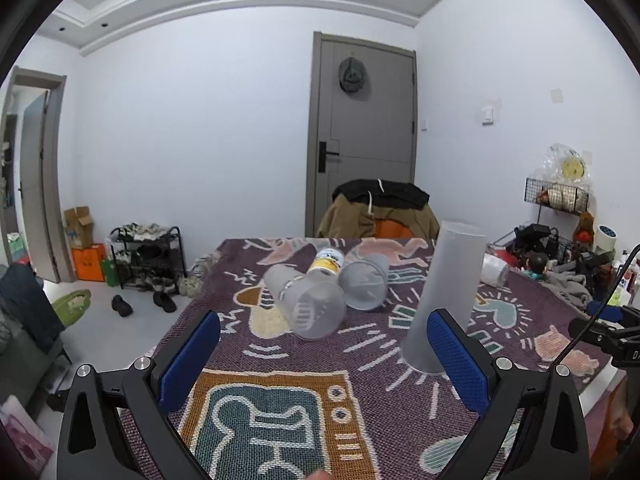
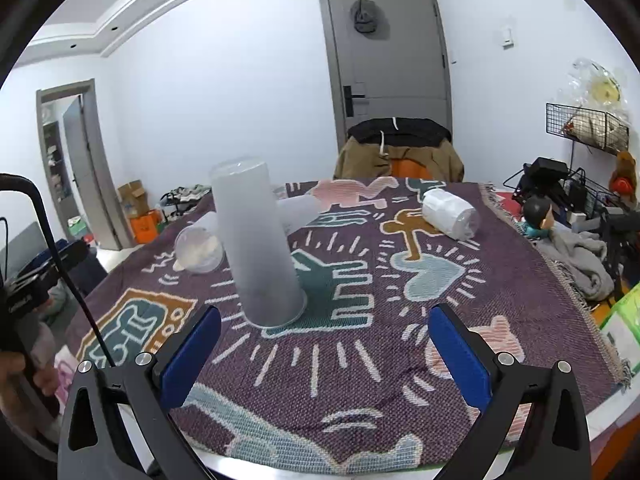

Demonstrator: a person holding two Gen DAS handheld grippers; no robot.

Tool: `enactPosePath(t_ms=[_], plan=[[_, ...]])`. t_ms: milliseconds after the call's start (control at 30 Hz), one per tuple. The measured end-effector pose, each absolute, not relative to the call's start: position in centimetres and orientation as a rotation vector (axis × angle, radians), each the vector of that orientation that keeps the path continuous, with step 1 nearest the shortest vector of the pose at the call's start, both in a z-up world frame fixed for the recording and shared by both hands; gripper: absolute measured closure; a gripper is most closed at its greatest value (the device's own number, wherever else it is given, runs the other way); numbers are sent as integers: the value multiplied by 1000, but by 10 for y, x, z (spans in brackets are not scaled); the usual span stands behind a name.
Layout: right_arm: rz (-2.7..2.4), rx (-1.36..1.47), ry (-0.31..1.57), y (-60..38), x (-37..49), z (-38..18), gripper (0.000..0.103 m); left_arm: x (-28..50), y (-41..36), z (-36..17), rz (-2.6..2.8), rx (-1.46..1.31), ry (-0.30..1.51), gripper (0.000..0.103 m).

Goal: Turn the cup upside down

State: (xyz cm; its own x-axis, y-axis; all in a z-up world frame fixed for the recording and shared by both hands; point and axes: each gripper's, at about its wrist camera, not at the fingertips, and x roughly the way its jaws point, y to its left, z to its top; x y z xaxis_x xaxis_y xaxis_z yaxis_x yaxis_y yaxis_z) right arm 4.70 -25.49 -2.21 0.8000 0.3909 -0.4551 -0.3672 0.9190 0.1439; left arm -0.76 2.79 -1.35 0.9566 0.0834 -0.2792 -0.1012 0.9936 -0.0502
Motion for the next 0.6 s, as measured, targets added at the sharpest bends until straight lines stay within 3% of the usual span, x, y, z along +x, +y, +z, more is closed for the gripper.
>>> enactPosePath(t_ms=[600], plan=[[407, 75, 491, -262, 49, -31, 0, -4, 19, -28, 71, -50, 314, 0]])
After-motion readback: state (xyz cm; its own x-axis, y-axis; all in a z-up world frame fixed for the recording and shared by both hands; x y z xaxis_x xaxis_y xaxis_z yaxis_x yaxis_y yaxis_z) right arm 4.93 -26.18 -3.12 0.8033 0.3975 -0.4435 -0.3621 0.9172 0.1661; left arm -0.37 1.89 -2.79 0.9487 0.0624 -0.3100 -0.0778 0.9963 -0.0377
